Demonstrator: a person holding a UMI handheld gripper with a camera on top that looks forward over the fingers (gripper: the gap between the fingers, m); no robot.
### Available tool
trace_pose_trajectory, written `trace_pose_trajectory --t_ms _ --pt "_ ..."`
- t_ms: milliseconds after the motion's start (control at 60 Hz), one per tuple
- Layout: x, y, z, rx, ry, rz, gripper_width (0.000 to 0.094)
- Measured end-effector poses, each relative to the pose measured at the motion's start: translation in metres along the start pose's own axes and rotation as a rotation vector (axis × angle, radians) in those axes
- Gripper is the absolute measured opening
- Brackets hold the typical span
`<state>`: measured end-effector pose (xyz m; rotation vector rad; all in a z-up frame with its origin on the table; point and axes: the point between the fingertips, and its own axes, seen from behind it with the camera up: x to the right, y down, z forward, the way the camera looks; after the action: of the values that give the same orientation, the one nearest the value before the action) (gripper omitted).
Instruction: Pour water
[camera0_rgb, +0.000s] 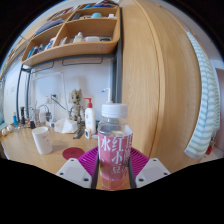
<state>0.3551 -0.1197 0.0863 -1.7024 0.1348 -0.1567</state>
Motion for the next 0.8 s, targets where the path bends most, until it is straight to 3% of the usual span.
trace_pose_trajectory --t_ms 133,383,567,800 --pt "0.004 0.0 0.0 -0.007 0.02 0.007 0.0343" --pt "-0.002 -0.008 0.001 -0.021 0.047 -0.095 0.0329" --pt "-0.026 -0.047 0.015 -0.009 0.161 -0.615 0.0329" --pt "-0.113 -0.069 0.044 0.006 0.135 -1.182 0.0331"
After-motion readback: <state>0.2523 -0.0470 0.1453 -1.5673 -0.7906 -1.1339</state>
